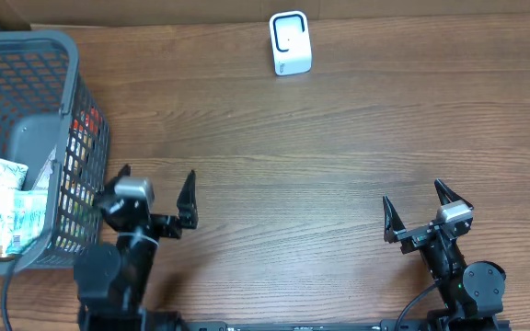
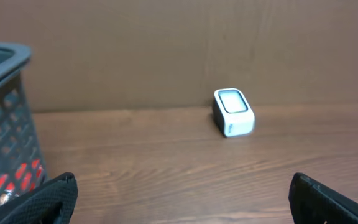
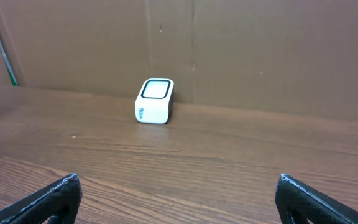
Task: Scan the item barcode
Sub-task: 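Move the left gripper over the basket and reach down inside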
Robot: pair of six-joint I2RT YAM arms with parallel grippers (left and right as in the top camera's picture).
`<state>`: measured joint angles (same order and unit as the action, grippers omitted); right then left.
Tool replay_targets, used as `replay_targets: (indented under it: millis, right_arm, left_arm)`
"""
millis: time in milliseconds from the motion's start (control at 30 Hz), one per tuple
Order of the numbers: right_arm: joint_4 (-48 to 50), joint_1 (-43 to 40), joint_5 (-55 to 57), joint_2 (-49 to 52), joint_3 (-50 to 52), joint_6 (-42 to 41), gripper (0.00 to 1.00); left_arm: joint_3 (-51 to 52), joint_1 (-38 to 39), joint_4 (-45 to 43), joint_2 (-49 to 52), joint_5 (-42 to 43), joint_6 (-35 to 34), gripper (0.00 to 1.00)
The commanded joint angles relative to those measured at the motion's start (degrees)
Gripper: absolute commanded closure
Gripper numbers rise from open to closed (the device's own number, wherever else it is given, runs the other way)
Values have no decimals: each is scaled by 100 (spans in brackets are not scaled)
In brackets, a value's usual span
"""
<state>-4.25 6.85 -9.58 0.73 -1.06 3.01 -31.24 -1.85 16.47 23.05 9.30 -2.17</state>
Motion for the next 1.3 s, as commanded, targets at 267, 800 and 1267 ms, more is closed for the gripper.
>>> replay_targets:
  millis: [267, 800, 1267]
  right_arm:
    - [28, 26, 57, -57, 61, 4, 0]
    - [28, 26, 57, -57, 61, 7, 0]
    - [28, 26, 57, -57, 61, 4, 0]
  left_arm:
    - [-3257, 39, 1974, 2245, 688, -127, 0]
    - [-9925, 37, 6846, 6266, -133, 450, 0]
    - [-10122, -1591, 7722, 6465, -1421, -1043, 9]
